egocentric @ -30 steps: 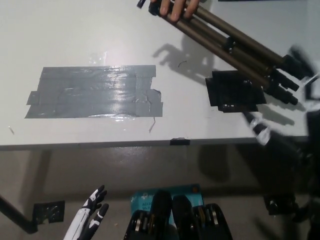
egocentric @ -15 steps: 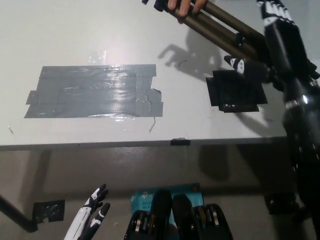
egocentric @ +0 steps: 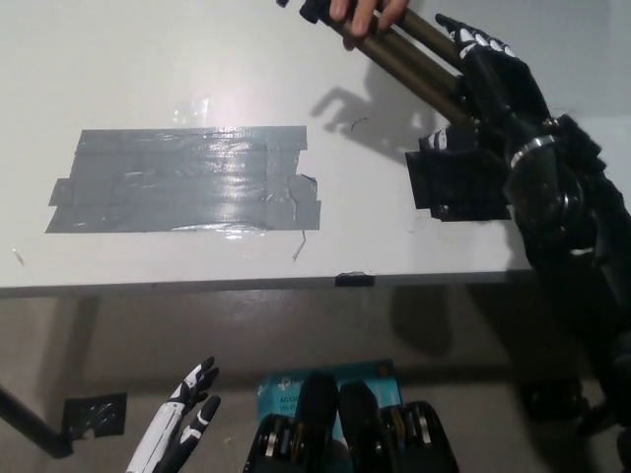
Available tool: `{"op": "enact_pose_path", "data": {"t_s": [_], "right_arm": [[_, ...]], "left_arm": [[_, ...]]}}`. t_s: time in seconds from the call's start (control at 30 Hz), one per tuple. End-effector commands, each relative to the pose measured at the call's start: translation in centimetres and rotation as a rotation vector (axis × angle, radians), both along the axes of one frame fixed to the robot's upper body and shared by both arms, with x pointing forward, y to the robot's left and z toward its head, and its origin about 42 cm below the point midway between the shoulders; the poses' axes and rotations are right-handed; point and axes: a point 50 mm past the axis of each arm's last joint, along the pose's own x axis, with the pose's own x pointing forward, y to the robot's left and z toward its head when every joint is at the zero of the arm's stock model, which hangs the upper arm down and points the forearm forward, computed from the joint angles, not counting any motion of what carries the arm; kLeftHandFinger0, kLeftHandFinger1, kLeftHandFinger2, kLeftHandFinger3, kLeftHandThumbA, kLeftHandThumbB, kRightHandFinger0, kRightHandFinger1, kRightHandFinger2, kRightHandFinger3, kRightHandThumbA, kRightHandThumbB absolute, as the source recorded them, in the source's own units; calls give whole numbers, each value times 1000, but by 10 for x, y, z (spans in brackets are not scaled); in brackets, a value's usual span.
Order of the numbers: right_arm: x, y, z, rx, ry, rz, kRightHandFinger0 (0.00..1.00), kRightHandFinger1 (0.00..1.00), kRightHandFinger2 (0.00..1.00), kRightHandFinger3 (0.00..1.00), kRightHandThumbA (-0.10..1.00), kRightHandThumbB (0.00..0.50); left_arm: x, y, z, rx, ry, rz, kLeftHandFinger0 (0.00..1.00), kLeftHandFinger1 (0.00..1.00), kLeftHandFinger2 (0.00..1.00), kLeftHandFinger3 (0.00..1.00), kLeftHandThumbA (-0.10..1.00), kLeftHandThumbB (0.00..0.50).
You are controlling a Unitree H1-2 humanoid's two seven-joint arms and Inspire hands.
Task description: A person hands a tripod to the robot which it grabs with its right hand and places in the middle of the table in front of it
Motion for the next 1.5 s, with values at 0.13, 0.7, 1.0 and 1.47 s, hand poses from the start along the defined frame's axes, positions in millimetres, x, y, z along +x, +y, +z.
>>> {"op": "enact_pose_path", "data": {"t_s": [0.13,0.7,1.0,1.47], "right_arm": [[42,6,46,-71,-217,-121,1000,1000,948,1000,402,379],[41,6,35,-36,-560,-90,19,517,867,1000,-100,190],[42,6,26,-222,-551,38,0,482,863,871,-100,204],[32,-5,5,-401,-465,179,0,473,909,759,-100,179]], "left_arm": [[8,-1,12,25,-58,-31,1000,1000,1000,1000,943,238],[15,-1,17,29,-60,-49,1000,1000,1000,1000,917,234],[17,-1,18,30,-57,-54,1000,1000,1000,1000,917,232],[19,-1,19,55,-75,-59,1000,1000,1000,1000,948,230]]}}
